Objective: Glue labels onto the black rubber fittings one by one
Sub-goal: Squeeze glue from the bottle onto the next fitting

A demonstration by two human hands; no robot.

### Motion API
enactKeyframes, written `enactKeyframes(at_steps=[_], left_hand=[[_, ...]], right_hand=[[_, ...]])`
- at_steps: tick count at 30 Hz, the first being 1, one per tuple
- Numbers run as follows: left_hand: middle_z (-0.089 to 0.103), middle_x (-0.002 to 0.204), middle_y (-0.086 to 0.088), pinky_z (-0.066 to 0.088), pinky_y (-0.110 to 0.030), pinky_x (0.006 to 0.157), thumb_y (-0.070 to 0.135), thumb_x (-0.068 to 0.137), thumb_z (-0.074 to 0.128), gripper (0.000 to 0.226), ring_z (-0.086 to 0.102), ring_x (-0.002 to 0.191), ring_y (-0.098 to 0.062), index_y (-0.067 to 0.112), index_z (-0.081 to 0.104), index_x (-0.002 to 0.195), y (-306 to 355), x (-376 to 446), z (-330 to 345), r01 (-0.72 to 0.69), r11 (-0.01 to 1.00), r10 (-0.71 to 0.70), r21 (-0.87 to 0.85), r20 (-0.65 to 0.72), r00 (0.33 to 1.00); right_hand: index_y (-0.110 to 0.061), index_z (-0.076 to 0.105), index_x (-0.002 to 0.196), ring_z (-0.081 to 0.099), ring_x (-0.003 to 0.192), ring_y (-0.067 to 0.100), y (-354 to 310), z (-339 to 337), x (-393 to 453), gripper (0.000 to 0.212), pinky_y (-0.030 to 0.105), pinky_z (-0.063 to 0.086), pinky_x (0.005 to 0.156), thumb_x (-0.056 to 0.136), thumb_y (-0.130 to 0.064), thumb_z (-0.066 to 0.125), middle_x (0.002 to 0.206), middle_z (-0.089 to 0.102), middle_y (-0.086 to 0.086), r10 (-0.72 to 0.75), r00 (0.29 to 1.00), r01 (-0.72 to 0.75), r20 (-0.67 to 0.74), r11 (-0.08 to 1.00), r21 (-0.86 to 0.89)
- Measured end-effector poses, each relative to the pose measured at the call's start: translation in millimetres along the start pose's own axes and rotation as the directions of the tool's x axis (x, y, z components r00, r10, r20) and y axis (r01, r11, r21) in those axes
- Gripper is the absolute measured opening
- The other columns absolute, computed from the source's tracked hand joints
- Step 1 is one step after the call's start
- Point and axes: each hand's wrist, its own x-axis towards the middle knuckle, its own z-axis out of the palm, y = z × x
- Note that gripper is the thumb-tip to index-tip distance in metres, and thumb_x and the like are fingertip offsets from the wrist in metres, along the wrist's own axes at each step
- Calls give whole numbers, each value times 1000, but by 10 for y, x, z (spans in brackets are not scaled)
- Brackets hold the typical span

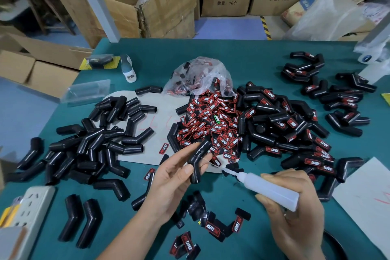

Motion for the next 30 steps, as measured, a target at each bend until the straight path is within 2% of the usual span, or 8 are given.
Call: enactKeyframes(at_steps=[2, 4, 7, 11, 15, 20, 30], left_hand=[[61, 144, -27, 55, -32, 103, 22, 89, 84, 57, 63, 131, -36, 11, 65, 142, 5, -2, 6, 3, 1000, -3, -5, -3, 1000], [61, 143, -28, 55, -32, 103, 24, 88, 85, 58, 64, 130, -36, 11, 65, 141, 10, -3, 5, 10, 1000, -10, -5, -11, 1000], [61, 142, -29, 55, -32, 102, 24, 88, 86, 59, 64, 130, -37, 11, 66, 141, 13, -3, 5, 12, 1000, -13, -8, -15, 1000], [61, 142, -29, 55, -33, 103, 23, 87, 86, 59, 63, 131, -37, 9, 66, 141, 12, -4, 16, 8, 1000, -8, -19, -12, 1000], [61, 141, -29, 55, -33, 103, 23, 89, 84, 57, 63, 131, -37, 10, 65, 141, 14, -1, 2, 8, 1000, -8, -24, -7, 1000], [59, 145, -29, 54, -33, 104, 20, 92, 81, 57, 61, 134, -38, 8, 62, 144, -6, 2, -24, 7, 1000, -6, -27, 14, 1000], [61, 143, -28, 54, -33, 104, 19, 93, 79, 55, 60, 135, -38, 8, 62, 144, -15, 9, -56, 3, 1000, -3, -31, 28, 1000]], right_hand=[[-29, 61, 113, 61, 97, 4, 0, 10, 0, 21, 17, 47, 84, 102, -47, 61, 98, 67, 6, -8, 1000, 8, 10, 1000, 6], [-30, 61, 107, 61, 97, 5, 0, 1, 5, 18, 19, 47, 83, 102, -47, 60, 98, 67, 6, -11, 1000, 10, 5, 1000, 6], [-26, 60, 110, 62, 96, 7, -3, -9, 8, 24, 23, 48, 81, 102, -48, 60, 97, 67, 8, 3, 1000, -3, -12, 1000, -9], [-28, 61, 106, 62, 97, 6, -23, 9, 8, 22, 17, 48, 84, 102, -50, 60, 99, 65, 5, 5, 1000, -5, 1, 1000, 1], [-26, 59, 109, 62, 97, 7, -21, -3, 13, 26, 19, 48, 83, 102, -51, 60, 98, 66, 6, 19, 1000, -19, -9, 1000, -8], [-29, 60, 105, 61, 96, 7, -21, 0, 6, 21, 18, 48, 83, 101, -50, 60, 98, 66, 6, 12, 1000, -12, 2, 1000, 7], [-22, 58, 111, 60, 96, 6, -11, 5, 5, 28, 16, 47, 83, 102, -49, 60, 97, 65, 7, 5, 1000, -5, 6, 1000, -2]])
